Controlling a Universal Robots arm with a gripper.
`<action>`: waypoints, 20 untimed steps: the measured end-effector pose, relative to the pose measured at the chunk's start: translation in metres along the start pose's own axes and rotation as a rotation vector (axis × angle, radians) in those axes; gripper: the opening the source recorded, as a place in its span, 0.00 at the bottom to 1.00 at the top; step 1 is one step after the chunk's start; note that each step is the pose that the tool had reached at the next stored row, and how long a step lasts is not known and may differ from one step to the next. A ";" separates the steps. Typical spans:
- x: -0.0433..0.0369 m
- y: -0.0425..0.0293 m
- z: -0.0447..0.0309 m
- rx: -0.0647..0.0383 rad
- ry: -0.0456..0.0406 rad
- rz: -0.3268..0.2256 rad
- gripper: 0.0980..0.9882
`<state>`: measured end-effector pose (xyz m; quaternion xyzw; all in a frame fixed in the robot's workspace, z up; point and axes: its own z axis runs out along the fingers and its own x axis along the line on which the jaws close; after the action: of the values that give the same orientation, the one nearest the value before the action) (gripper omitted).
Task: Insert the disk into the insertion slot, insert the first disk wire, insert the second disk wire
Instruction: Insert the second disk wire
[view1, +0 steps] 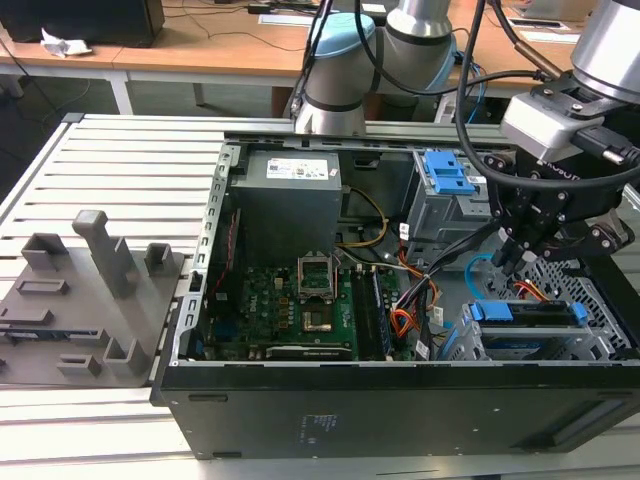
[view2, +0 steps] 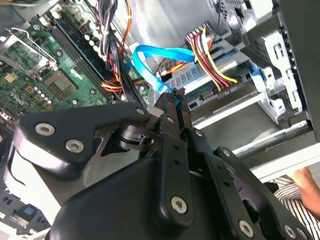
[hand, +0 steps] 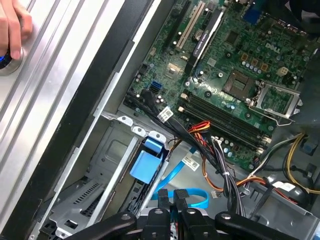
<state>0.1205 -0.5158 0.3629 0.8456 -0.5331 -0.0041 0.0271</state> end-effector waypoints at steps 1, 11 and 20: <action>0.0052 0.0025 0.0002 0.000 0.0002 0.000 0.07; 0.0198 0.0051 0.0052 -0.001 -0.0002 0.007 0.07; 0.0198 0.0051 0.0057 -0.005 -0.0089 0.179 0.07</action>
<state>0.1242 -0.5362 0.3579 0.7943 -0.6068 -0.0067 0.0270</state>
